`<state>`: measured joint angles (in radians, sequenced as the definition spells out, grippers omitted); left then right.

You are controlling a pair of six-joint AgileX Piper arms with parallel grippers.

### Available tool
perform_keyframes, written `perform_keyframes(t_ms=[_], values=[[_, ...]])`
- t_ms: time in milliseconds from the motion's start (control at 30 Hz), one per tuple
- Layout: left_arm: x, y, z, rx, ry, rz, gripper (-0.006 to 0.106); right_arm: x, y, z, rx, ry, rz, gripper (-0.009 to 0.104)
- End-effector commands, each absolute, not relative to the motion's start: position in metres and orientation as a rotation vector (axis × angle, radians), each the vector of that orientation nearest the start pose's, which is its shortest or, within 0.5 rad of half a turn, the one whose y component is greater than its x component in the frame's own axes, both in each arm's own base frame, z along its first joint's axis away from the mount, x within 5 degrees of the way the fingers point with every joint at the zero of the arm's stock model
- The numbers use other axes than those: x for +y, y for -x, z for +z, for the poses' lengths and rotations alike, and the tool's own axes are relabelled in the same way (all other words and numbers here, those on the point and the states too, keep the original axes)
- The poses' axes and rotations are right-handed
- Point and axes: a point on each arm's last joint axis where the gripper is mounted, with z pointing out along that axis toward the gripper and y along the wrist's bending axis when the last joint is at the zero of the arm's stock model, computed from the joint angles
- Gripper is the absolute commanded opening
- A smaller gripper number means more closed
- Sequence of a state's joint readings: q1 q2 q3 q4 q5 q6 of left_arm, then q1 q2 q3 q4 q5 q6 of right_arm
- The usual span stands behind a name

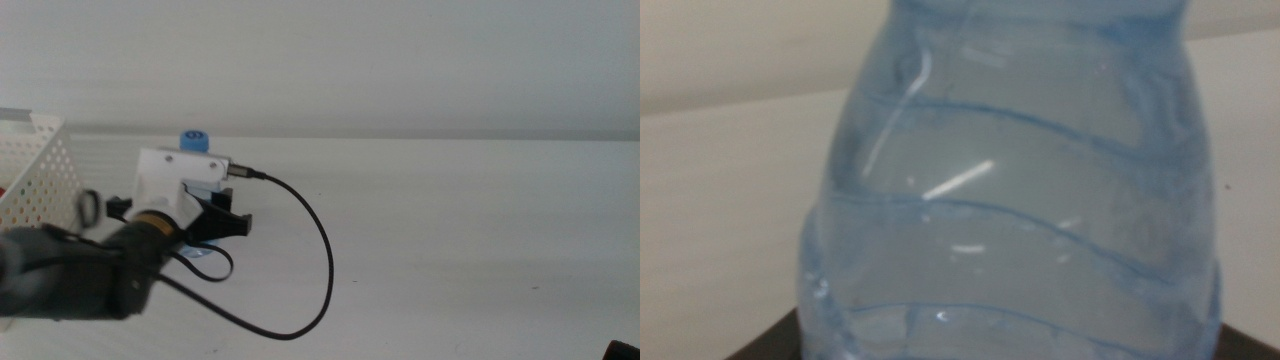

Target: Use arms to grab the bottles and put them into the dustbin to the left of the table.

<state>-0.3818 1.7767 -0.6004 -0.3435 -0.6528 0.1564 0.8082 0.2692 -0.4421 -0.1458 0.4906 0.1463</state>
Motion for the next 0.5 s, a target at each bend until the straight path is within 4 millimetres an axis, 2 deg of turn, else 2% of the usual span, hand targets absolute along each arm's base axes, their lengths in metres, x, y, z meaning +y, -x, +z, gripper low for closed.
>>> perform_keyframes(t_ms=[0, 100, 267, 467], values=[[-0.094, -0.287, 0.167, 2.017, -0.156, -0.081, -0.002, 0.041, -0.048, 0.3, 1.697, 0.661, 0.521, 0.093], [-0.089, -0.276, 0.188, 2.054, -0.186, -0.057, -0.002, 0.041, -0.048, 0.3, 1.697, 0.661, 0.521, 0.093], [-0.081, -0.255, 0.215, 2.14, -0.19, -0.134, -0.002, 0.041, -0.048, 0.3, 1.697, 0.661, 0.521, 0.093], [-0.07, -0.246, 0.227, 2.196, -0.21, -0.226, -0.002, 0.041, -0.048, 0.3, 1.697, 0.661, 0.521, 0.093]])
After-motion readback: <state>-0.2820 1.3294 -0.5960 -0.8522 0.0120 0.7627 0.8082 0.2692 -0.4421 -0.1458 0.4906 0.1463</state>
